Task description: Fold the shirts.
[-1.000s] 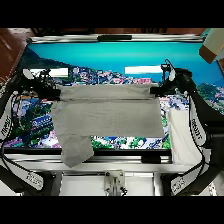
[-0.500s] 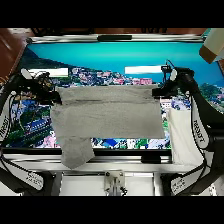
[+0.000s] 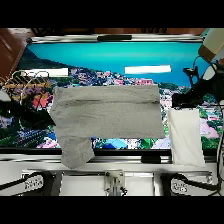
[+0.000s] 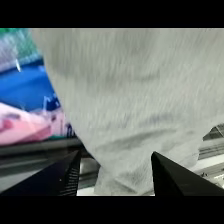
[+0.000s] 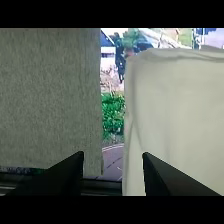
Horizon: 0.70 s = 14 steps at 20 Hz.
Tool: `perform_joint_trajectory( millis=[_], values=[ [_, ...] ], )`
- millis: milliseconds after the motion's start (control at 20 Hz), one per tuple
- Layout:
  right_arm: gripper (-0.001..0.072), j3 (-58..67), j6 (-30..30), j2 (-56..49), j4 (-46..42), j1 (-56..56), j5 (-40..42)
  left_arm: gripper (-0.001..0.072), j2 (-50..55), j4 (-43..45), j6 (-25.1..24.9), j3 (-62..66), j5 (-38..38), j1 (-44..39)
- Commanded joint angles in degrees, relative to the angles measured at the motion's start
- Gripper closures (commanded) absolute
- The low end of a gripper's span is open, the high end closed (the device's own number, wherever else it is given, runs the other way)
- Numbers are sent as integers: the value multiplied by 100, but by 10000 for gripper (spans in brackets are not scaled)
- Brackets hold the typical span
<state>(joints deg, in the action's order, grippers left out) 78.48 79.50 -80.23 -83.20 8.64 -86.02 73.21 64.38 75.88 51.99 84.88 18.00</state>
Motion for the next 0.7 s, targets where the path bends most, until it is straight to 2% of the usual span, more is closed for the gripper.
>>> perform_joint_trajectory(
  millis=[0, 150, 400, 500, 550, 600, 650],
  values=[
    [231, -385, -122, 562, 168, 199, 20, 211, -1027, -234, -391, -1882, -717, 173],
    [231, -387, -92, 562, 160, 201, 179, 211, -1016, -481, -605, -2343, -920, 153],
    [228, -605, 46, 540, 162, 201, 138, 225, -1003, -750, -514, -2677, -1648, -264],
    [150, -986, 42, 542, 256, 201, 48, 434, -1005, -925, -511, -2699, -1853, -396],
    [147, -1231, 39, 546, 345, 199, 57, 503, -1005, -1010, -511, -2699, -1930, -409],
    [148, -1469, 7, 546, 529, 192, 59, 642, -1005, -1069, -511, -2699, -1987, -409],
    [148, -1733, -87, 546, 726, 195, 129, 673, -1005, -1091, -516, -2697, -2015, -409]
  ],
)
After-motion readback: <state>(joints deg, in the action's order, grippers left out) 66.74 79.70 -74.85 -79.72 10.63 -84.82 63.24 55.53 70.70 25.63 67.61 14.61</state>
